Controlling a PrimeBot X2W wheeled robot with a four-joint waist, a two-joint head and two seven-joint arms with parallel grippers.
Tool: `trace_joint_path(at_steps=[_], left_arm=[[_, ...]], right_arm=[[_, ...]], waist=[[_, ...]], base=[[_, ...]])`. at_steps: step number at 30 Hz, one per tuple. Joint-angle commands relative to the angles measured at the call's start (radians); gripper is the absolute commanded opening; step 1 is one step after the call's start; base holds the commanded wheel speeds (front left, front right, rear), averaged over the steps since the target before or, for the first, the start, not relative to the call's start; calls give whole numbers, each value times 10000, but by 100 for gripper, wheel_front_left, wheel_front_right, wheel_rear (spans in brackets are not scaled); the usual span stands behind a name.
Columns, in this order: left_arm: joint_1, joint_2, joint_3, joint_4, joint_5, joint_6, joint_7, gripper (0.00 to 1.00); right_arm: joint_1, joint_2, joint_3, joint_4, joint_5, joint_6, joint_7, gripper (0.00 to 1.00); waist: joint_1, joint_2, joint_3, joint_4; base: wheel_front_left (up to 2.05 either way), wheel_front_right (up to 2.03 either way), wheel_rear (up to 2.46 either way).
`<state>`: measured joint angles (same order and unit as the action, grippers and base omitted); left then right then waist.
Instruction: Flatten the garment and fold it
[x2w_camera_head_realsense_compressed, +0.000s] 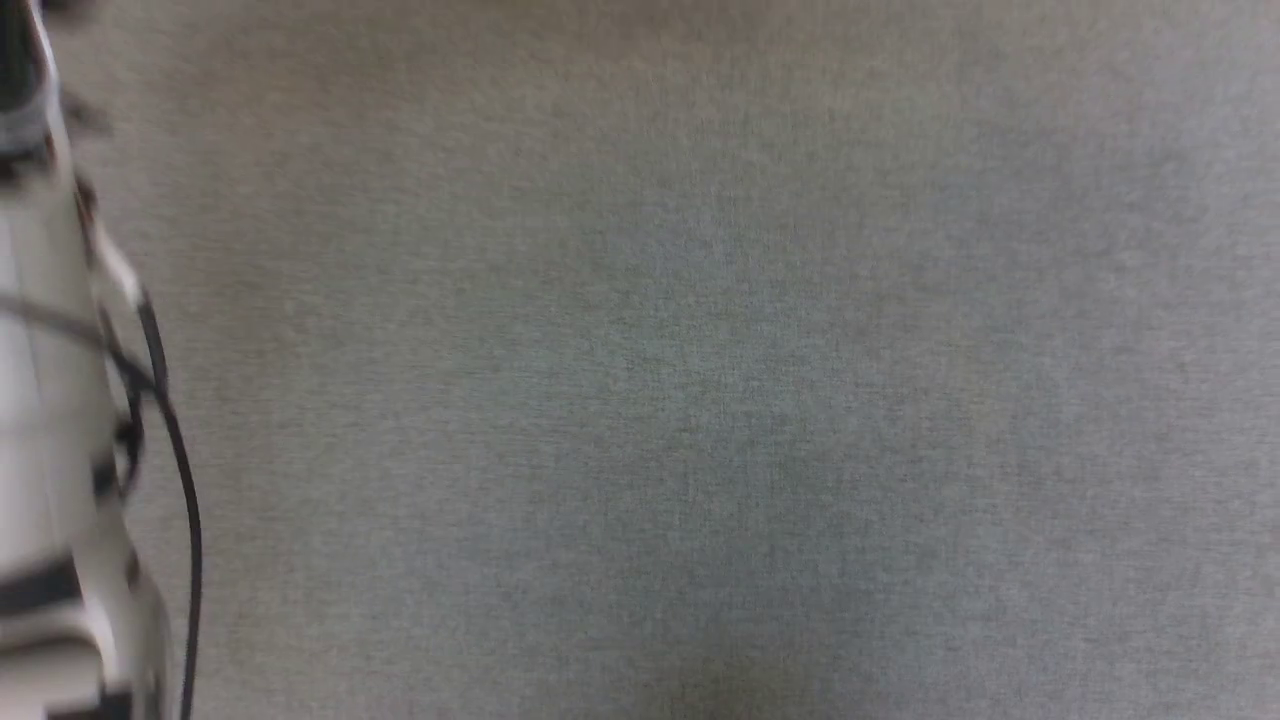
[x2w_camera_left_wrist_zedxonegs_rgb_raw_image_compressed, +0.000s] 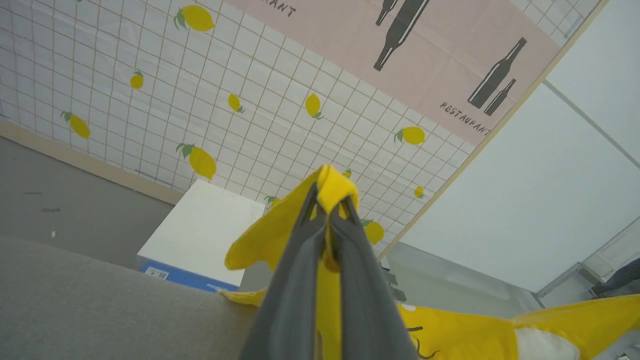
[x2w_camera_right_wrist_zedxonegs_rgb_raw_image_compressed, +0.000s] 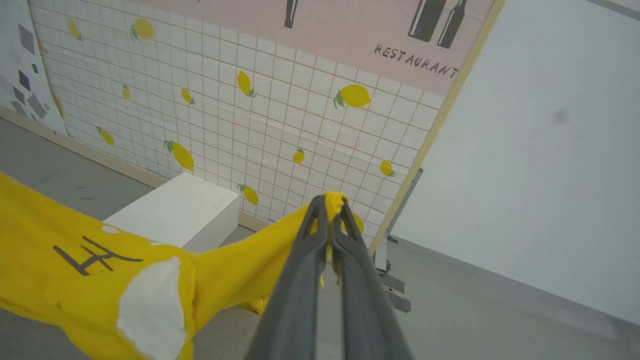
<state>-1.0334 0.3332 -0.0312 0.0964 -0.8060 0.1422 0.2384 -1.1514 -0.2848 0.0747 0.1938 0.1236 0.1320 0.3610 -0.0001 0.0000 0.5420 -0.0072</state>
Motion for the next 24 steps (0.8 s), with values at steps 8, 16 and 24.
trace_joint_path(at_steps=[8, 16, 24], left_arm=[[4669, 674, -50, -2788, 315, 247, 367, 0], [8814, 601, -418, -3816, 270, 608, 733, 0], [11724, 1046, -755, -4110, 320, 808, 1378, 0]], right_arm=[[4791, 377, -1298, -3303, 809, -13, 1033, 0], [8647, 1465, -2063, -4992, 1050, -13, 1495, 0], [11618, 2192, -3222, -5542, 1465, -13, 1917, 0]], waist=[[1, 0, -1961, 305], [1, 0, -3197, 292], [1, 0, -3903, 475]], base=[[0, 0, 0], [0, 0, 0], [0, 0, 0]])
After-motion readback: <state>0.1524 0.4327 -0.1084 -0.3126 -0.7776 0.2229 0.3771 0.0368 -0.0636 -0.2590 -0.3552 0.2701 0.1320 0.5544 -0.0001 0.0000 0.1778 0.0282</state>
